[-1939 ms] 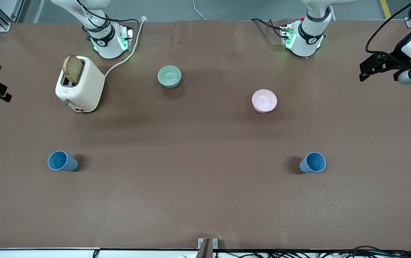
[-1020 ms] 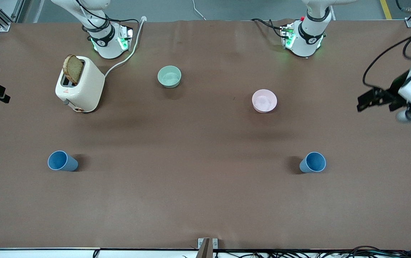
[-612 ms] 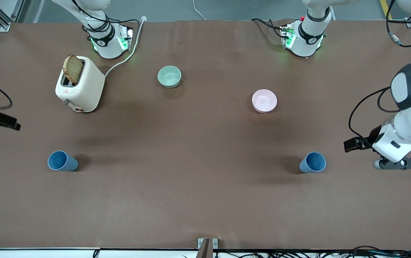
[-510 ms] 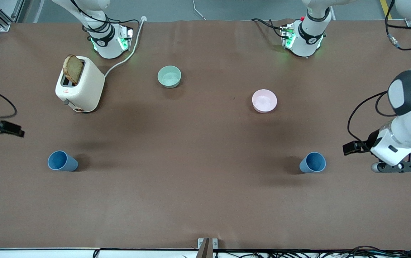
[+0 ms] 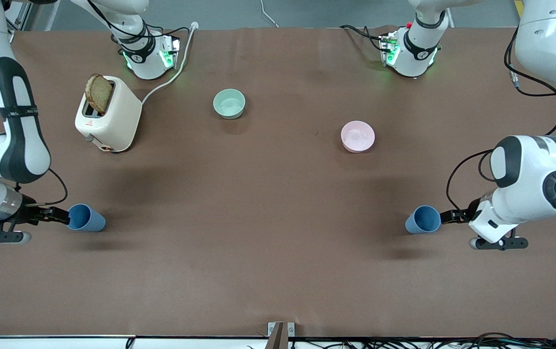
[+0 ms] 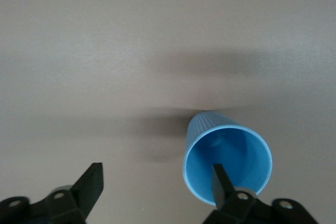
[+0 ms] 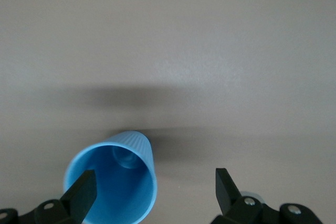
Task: Stack blue cups with both arms
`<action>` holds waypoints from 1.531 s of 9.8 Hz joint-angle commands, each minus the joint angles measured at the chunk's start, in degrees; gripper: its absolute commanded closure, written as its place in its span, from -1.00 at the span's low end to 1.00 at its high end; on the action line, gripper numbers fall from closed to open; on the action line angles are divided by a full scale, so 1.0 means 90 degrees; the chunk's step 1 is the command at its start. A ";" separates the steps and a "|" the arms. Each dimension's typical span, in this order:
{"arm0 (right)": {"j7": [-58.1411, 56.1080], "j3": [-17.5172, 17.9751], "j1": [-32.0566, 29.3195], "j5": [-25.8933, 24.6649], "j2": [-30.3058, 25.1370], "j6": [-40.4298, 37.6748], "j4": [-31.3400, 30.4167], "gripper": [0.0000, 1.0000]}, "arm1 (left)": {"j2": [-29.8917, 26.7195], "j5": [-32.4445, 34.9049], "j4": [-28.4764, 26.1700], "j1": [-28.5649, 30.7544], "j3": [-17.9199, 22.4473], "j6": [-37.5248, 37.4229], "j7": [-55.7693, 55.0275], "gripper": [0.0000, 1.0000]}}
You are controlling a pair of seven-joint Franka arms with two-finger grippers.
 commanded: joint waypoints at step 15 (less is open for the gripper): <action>0.0959 0.0141 0.0348 0.0686 -0.0562 -0.3319 0.1816 0.99 | 0.0138 -0.0481 0.0053 -0.0374 -0.1477 0.0308 -0.2861 0.99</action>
